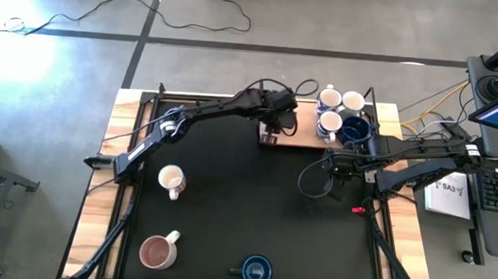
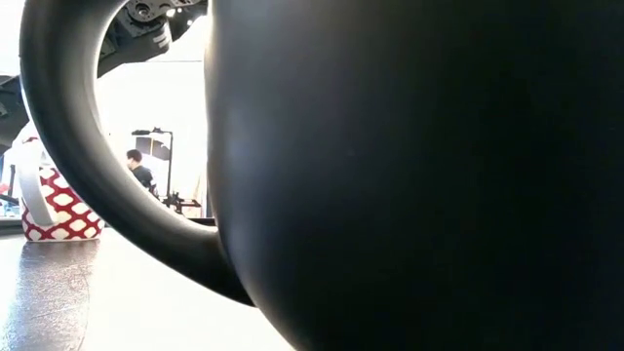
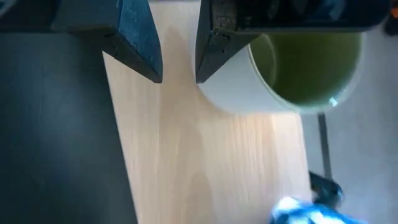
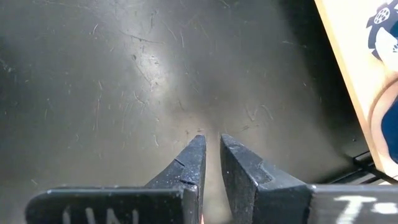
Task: Place coffee mugs
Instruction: Put the green mug on the shelf
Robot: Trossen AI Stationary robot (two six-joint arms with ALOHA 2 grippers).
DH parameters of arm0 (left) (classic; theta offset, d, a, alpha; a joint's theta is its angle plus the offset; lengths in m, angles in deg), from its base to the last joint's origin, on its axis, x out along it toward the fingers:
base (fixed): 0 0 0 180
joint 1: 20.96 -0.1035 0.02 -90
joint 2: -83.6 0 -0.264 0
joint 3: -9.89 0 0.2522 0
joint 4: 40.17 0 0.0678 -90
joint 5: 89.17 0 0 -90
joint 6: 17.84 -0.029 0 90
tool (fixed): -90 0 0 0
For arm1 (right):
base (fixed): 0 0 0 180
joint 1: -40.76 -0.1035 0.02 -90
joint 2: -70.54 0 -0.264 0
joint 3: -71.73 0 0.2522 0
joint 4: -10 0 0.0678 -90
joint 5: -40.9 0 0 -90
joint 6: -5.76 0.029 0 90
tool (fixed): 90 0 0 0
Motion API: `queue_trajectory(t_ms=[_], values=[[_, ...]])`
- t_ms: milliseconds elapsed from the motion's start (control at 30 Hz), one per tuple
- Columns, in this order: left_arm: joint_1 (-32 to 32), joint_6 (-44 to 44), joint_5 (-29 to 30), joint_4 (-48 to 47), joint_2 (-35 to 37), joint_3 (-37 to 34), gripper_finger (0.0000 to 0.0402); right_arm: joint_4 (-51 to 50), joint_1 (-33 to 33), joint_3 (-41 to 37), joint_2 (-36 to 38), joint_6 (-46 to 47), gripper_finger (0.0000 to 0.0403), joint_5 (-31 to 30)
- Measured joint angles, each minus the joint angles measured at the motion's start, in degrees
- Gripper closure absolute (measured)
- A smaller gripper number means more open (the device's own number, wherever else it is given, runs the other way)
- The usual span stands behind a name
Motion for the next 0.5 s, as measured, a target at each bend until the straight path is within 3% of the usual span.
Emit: queue_trajectory(t_ms=[500], values=[[-0.40, -3.43, 0.96, 11.38, 0.10, 0.11, 0.0323, -0.07, 0.02, 0.00, 0.00, 0.00, 0.0365, 0.00]])
